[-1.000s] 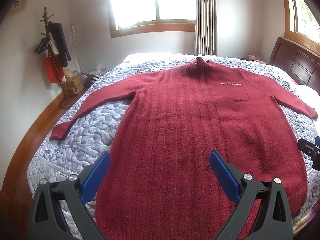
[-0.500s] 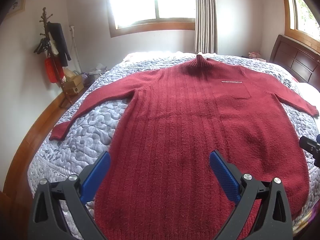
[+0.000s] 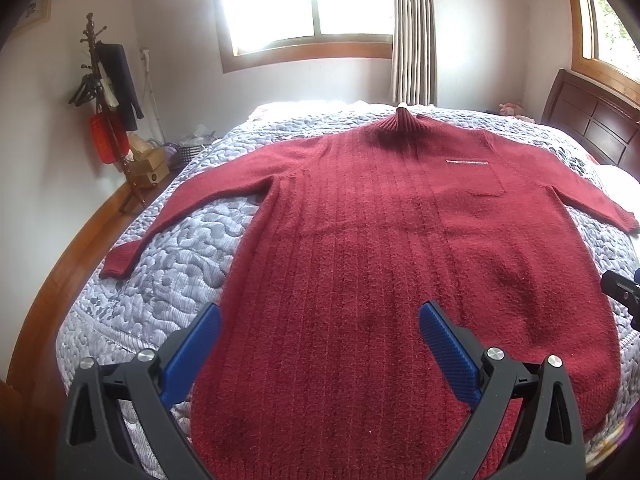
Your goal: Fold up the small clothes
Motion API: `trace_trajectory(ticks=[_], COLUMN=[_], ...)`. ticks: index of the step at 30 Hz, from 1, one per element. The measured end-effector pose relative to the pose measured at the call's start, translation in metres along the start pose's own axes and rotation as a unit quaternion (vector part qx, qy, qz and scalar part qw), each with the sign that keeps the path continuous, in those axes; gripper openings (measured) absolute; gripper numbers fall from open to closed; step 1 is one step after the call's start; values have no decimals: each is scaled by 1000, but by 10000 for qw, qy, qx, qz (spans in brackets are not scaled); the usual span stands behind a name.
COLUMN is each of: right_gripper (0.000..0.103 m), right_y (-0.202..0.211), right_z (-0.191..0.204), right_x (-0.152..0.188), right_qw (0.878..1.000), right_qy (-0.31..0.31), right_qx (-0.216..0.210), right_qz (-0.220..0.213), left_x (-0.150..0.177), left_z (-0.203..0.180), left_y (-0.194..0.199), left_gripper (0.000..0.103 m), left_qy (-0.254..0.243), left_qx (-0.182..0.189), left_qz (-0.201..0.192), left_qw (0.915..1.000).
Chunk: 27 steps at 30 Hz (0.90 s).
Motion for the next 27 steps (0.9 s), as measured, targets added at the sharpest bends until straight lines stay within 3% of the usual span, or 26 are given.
trace_trajectory(ticks=[27], right_gripper=[100], right_y=[-1], right_z=[3], right_x=[0], right_qw=[10000], right_qy=[34], right_qx=[-34], right_qz=[-46], left_x=[-1], left_z=[4], left_y=[5], left_gripper=[99], left_qy=[18], left_qx=[-56], left_qz=[-35], left_qw=[10000])
Point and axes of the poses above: each gripper's, at about its wrist camera, not at the fingertips, and y roughly against the way its jaws point, z to its left, x to its underside, the point moved 3 cm from there along -y, roughly the way its jaws point, and after that the axes turned 1 degree about x, right-handed, at the moved point
